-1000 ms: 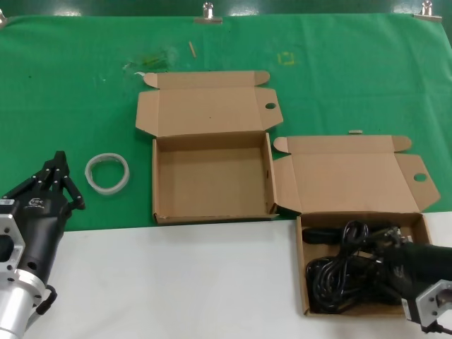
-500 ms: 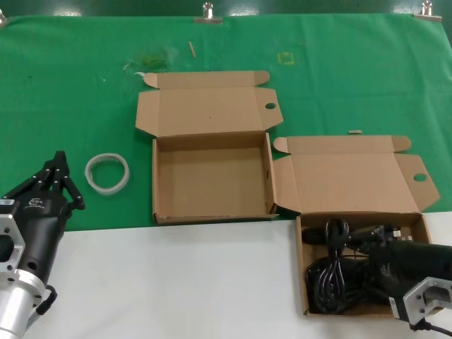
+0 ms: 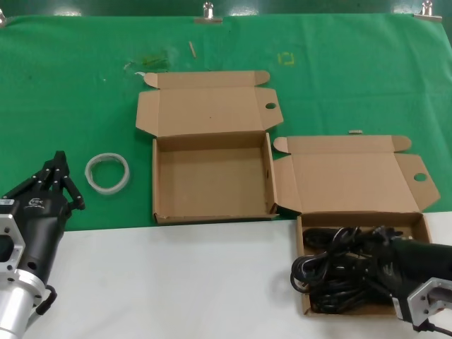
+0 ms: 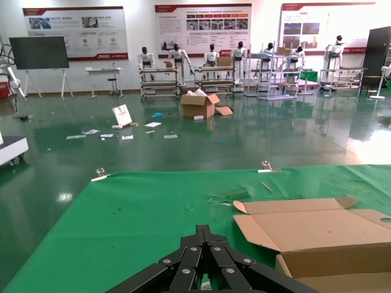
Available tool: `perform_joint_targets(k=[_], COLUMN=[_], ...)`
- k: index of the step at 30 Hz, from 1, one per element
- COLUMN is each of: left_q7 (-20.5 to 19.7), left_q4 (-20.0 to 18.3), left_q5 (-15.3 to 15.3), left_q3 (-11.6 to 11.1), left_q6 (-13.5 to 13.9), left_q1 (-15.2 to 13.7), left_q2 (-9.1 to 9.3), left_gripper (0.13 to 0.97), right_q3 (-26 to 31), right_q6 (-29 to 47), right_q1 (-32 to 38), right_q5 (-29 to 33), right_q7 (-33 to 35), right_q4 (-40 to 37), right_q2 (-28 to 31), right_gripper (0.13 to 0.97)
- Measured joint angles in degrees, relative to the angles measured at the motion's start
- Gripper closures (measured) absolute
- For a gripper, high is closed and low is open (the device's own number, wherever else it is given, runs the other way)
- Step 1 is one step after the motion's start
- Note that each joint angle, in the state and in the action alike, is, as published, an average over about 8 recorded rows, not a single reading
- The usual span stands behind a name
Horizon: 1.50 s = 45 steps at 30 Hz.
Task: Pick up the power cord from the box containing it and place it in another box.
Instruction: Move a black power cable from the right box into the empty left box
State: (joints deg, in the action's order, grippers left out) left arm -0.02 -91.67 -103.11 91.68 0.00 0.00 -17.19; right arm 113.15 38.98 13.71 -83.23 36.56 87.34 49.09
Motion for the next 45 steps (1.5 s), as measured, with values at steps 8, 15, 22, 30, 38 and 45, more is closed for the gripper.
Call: perform_joint_targets(k=[8,15,22,30,38,45], left_q7=[0.0,0.0,0.0,0.0,0.0,0.0], left_q4=[0.0,0.0,0.0,0.0,0.0,0.0], left_q5=[0.0,0.0,0.0,0.0,0.0,0.0], left_q3=[0.0,0.0,0.0,0.0,0.0,0.0], left_q6=[0.0,0.0,0.0,0.0,0.0,0.0], left_q1=[0.0,0.0,0.0,0.0,0.0,0.0], left_q2=[0.00,0.00,0.00,0.00,0.00,0.00], left_gripper=[0.957,0.957,0.957,0.957,0.957,0.957], right_q3=[-3.1,-3.7,1.4,7.1,8.4,5.1], right_q6=[-2.8,-7.9,-14.9,-19.7,-21.6,-19.8], right_q1=[-1.0,4.3,14.2,22.3,23.4,20.6], right_q5=[-1.5,3.2,14.1,14.9,16.1,23.1], right_q7=[-3.4,-8.9,-12.5,-7.2,-6.5,-12.9], right_q4=[3.7,3.9,-9.3,-25.9,-30.1,-26.1], right_q2=[0.5,-6.2,-22.2,-35.3,-38.9,-38.7], right_gripper=[0.885,0.885,0.885,0.885,0.885,0.827])
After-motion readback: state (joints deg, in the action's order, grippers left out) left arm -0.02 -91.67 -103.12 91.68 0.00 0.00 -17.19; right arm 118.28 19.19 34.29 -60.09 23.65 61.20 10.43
